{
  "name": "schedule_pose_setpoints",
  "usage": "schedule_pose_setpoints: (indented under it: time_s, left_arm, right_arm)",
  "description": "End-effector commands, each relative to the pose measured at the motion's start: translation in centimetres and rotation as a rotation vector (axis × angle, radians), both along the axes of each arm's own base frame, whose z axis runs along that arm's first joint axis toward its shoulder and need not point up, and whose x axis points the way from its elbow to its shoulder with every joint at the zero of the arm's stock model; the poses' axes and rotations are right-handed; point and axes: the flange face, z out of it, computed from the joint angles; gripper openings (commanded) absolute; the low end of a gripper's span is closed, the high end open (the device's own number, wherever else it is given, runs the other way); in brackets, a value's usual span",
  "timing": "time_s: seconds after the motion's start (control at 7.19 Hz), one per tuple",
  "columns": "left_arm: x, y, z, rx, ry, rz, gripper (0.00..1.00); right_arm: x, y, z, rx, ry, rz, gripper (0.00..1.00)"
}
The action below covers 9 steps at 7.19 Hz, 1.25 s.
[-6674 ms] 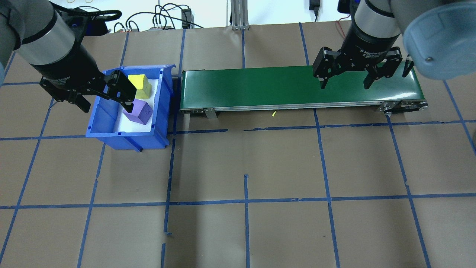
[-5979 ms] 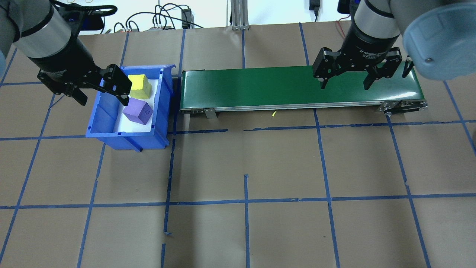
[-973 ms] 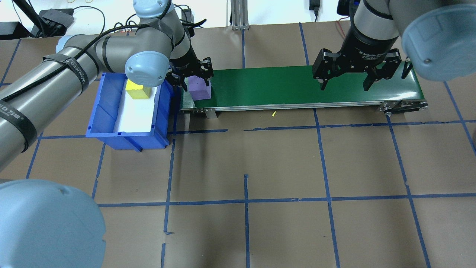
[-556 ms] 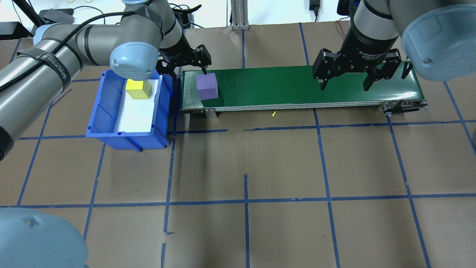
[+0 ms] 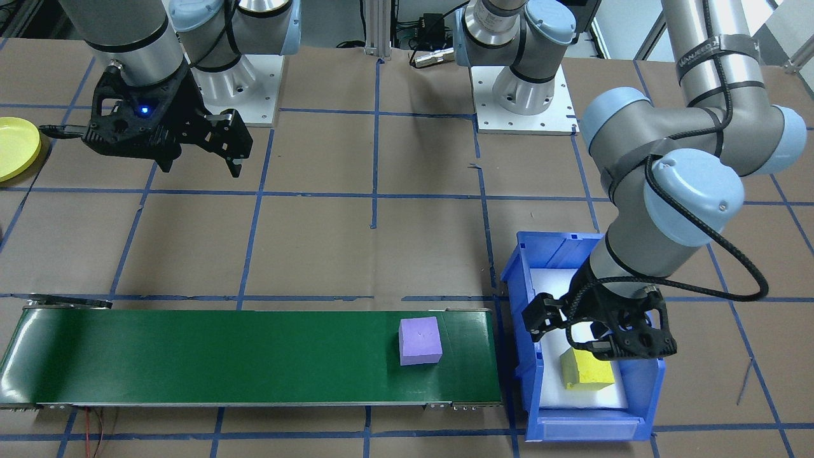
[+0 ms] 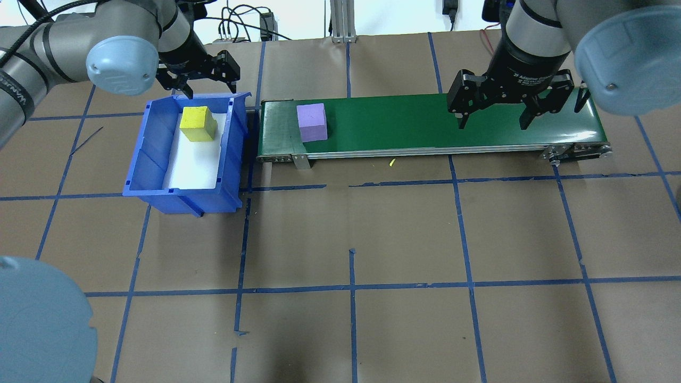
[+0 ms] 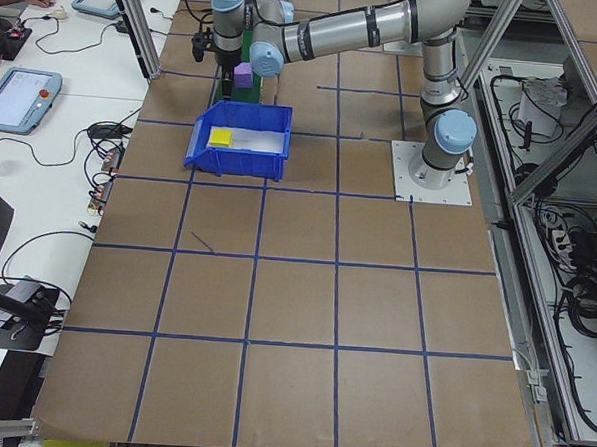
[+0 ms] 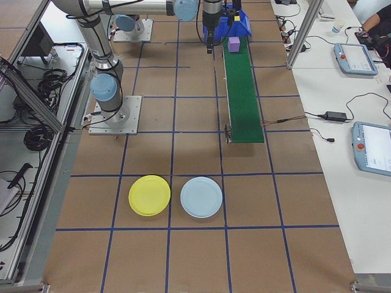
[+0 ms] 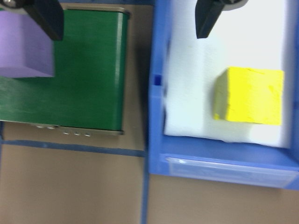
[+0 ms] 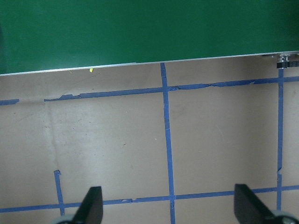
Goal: Move block left to right into plate
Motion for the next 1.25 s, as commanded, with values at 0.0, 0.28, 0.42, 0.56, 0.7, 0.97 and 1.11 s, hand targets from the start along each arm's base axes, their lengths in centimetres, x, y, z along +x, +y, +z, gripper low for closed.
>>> schedule_pose_setpoints:
  time_s: [0.0, 0.28, 0.42, 0.56, 0.7, 0.97, 1.11]
  left_arm:
    - [5.1, -1.6, -3.3, 0.04, -0.044, -0.007, 1.0]
    - [5.6, -2.5, -5.9, 0.042, -0.044, -0.003, 0.99]
    - [5.8, -2.7, -8.3, 0.046, -0.039, -0.007, 0.98]
    - [5.9, -3.5, -10.9, 0.051, -0.033, -0.006, 0.96]
    - [6.0, -3.8, -11.7, 0.048, -0.032, -0.006, 0.9]
    - [5.9, -3.8, -11.8, 0.049, -0.032, -0.018, 0.45]
    - [6.0, -3.6, -10.7, 0.038, -0.038, -0.016, 0.24]
  right_arm:
    - [0.0, 0.0, 0.0, 0.0, 0.0, 0.001, 1.0]
    - [0.0, 0.0, 0.0, 0.0, 0.0, -0.001, 1.0]
    - [0.0, 0.0, 0.0, 0.0, 0.0, -0.001, 1.0]
    - [0.0, 0.0, 0.0, 0.0, 0.0, -0.001, 1.0]
    - [0.0, 0.0, 0.0, 0.0, 0.0, 0.001, 1.0]
    - [0.0, 0.0, 0.0, 0.0, 0.0, 0.001, 1.0]
    - [0.0, 0.0, 0.0, 0.0, 0.0, -0.001, 1.0]
